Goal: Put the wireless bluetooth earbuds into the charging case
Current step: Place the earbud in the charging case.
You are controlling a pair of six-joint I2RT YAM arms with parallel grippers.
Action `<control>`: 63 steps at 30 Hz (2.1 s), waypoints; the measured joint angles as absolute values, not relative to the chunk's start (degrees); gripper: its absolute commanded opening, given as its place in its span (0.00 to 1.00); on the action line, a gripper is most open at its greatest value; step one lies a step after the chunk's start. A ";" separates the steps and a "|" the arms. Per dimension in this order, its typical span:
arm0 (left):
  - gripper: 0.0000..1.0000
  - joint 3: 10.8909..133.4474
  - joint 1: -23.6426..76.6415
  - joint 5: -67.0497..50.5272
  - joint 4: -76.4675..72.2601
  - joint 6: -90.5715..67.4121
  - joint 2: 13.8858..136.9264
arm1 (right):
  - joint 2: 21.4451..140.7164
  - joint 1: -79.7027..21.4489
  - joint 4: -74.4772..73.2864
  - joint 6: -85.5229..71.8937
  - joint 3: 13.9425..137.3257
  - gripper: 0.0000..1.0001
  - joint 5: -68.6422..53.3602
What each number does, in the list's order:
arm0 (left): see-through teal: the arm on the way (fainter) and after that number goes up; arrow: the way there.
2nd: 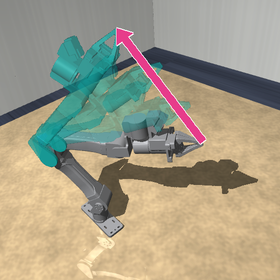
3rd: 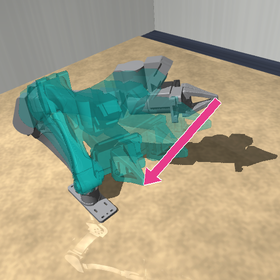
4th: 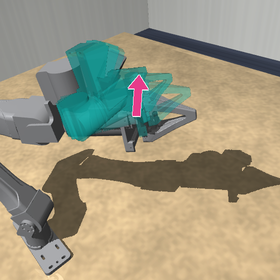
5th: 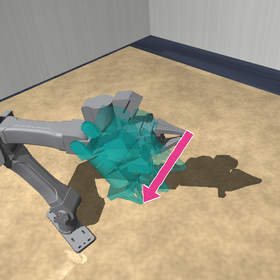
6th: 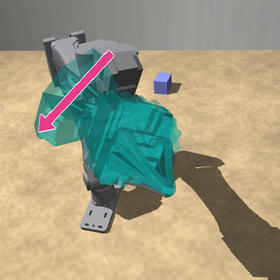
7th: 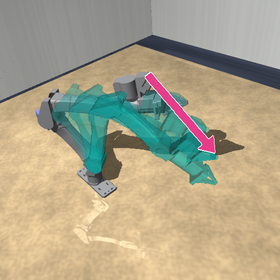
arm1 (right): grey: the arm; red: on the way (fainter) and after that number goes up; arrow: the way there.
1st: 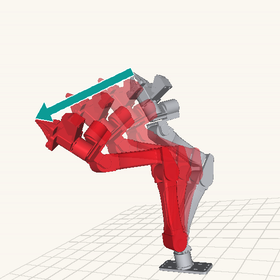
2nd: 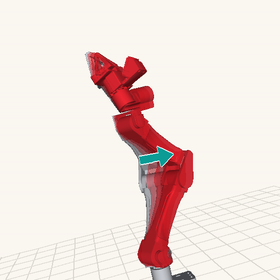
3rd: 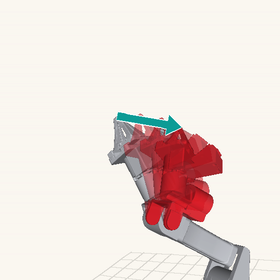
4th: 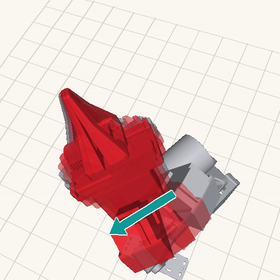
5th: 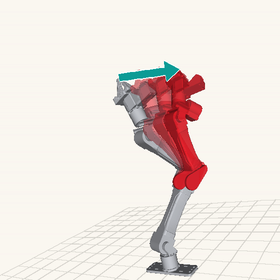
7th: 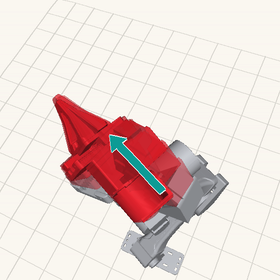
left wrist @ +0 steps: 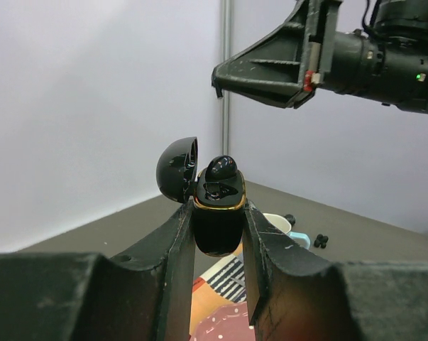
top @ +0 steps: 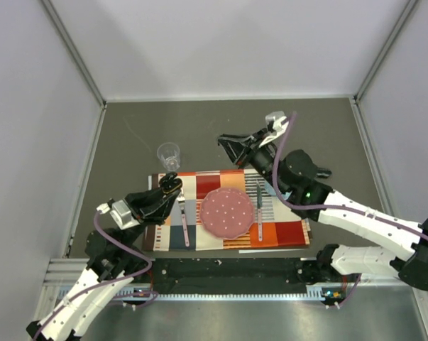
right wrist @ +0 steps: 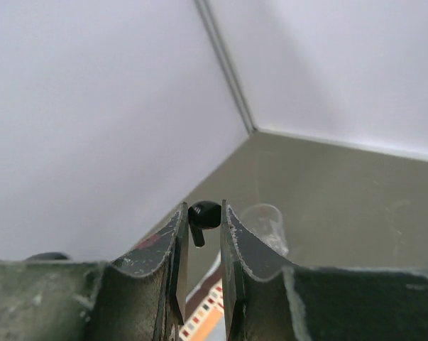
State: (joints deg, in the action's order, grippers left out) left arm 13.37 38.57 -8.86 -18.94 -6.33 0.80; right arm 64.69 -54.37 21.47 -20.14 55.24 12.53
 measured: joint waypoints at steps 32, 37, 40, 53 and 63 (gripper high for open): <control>0.00 12.47 38.57 -11.75 -22.70 -6.31 2.79 | 70.06 -73.12 32.40 -13.82 54.98 0.00 4.91; 0.00 12.47 38.57 -11.77 -22.68 -6.31 2.79 | 71.72 -74.04 31.38 -13.37 56.97 0.00 4.23; 0.00 12.47 38.57 -11.77 -22.68 -6.31 2.79 | 72.62 -74.50 30.65 -13.02 58.00 0.00 4.27; 0.00 12.47 38.57 -12.60 -22.20 -6.33 2.76 | 76.60 -75.26 27.79 -11.66 60.12 0.00 7.66; 0.00 12.47 38.57 -12.56 -21.87 -6.33 2.76 | 77.56 -75.29 27.70 -11.57 60.86 0.00 8.27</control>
State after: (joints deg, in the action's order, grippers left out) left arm 12.47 38.57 -12.56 -21.87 -6.33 2.76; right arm 77.56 -75.29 27.70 -11.57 60.86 8.27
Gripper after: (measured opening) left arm 0.334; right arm 0.195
